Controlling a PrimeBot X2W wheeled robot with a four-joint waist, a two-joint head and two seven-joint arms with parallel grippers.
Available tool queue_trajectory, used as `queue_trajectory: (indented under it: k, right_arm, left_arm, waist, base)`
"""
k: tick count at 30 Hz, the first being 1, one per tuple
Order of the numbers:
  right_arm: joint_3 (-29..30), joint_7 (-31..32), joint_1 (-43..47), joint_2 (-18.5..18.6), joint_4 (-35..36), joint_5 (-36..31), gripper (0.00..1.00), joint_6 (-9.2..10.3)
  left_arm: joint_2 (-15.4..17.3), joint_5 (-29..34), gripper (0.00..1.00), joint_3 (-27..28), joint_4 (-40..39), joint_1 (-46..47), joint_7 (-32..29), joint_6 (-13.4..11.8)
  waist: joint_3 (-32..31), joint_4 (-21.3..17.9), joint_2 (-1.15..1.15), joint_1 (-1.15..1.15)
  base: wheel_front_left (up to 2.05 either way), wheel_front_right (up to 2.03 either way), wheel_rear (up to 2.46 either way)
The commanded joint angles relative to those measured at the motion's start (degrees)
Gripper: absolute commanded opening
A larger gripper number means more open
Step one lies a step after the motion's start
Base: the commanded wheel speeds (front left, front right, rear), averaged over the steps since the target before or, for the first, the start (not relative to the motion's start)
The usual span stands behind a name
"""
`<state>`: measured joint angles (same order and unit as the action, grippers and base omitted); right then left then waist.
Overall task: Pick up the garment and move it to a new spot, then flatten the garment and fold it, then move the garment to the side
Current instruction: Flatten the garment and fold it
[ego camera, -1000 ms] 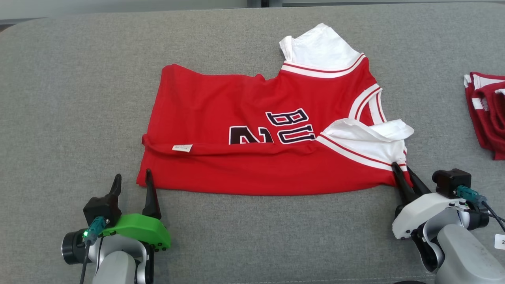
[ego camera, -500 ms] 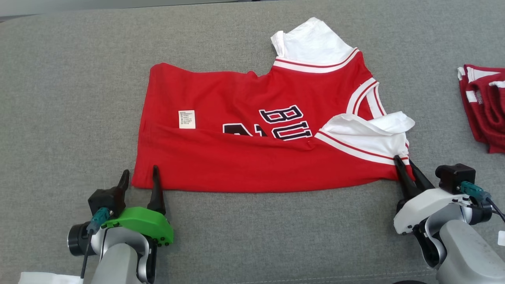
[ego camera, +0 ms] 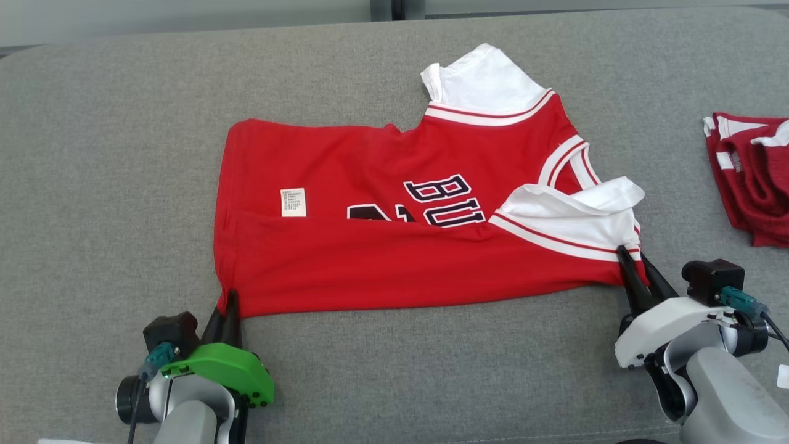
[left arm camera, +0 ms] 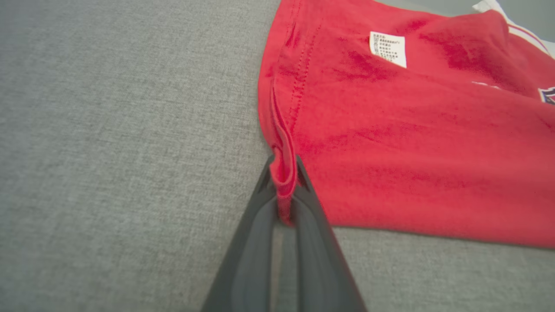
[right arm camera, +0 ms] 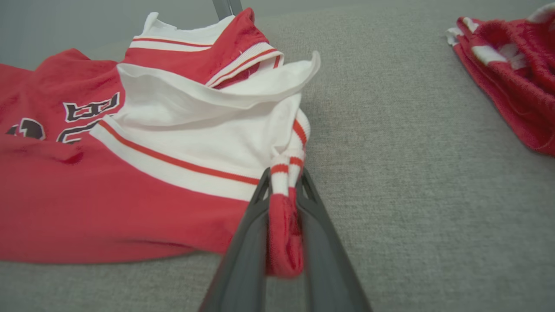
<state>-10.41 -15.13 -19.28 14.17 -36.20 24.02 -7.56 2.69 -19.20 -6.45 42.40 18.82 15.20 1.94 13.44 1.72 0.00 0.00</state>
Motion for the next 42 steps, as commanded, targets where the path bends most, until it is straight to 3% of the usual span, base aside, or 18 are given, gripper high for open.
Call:
queue_trajectory:
  k: [1,9,20,21,22,23,24,25,33,42]
  right_arm:
    - [0.4,0.0,0.8,0.3,-0.3,-0.1,0.00,0.16]
    - [0.5,0.0,6.8,-0.3,-2.3,0.8,0.00,0.17]
    - [1.0,0.0,14.5,-1.7,-1.7,2.2,0.00,0.19]
    - [0.8,-0.1,14.8,-1.9,-1.8,2.2,0.00,0.19]
    - [0.7,-0.1,14.8,-2.1,-1.8,2.1,0.26,0.18]
    - [0.6,-0.1,14.7,-2.3,-1.7,1.8,0.66,0.17]
    - [0.6,-0.1,14.7,-2.3,-1.7,1.8,0.66,0.17]
    - [0.8,-0.1,14.5,-2.5,-1.5,1.6,1.00,0.16]
    - [3.3,-0.1,13.9,-3.1,3.4,-2.6,1.00,0.13]
    - [-3.8,-0.1,12.8,-3.9,6.2,-4.3,1.00,0.13]
  left_arm:
    - [0.5,-0.1,0.00,0.7,0.1,-1.6,-0.2,-0.1]
    - [0.5,2.2,0.00,3.0,0.2,-8.9,-0.1,0.8]
    - [0.6,4.6,0.00,5.4,0.7,-15.6,-0.1,1.2]
    - [0.5,5.0,0.16,4.4,1.1,-15.9,-0.1,1.8]
    - [0.5,5.1,0.48,4.1,1.0,-15.9,-0.1,1.9]
    - [0.6,5.2,1.00,4.0,0.6,-15.8,-0.1,1.8]
    - [0.6,5.2,1.00,4.0,0.6,-15.8,-0.1,1.8]
    - [0.5,5.0,1.00,3.8,0.4,-16.0,-0.1,1.5]
    - [0.4,3.5,1.00,1.9,-1.3,-16.5,-0.1,-0.1]
    - [0.4,3.7,1.00,1.6,-3.1,-16.9,-0.1,-0.7]
  waist:
    - [-2.0,0.1,0.00,0.00]
    - [-12.3,0.2,0.00,0.00]
    - [-15.6,0.1,0.00,0.00]
    - [-15.4,0.0,0.00,0.00]
    - [-15.2,0.0,0.00,0.00]
    - [-15.1,-0.1,0.00,0.00]
    - [-15.1,-0.1,0.00,0.00]
    - [-14.9,-0.1,0.00,0.00]
    - [-13.9,0.0,0.00,0.00]
    - [-13.0,0.3,0.00,0.00]
  base:
    - [0.00,0.00,0.00]
    - [0.00,0.00,0.00]
    - [0.00,0.00,0.00]
    - [0.00,0.00,0.00]
    - [0.00,0.00,0.00]
    - [0.00,0.00,0.00]
    - [0.00,0.00,0.00]
    - [0.00,0.00,0.00]
    - [0.00,0.00,0.00]
    - [0.00,0.00,0.00]
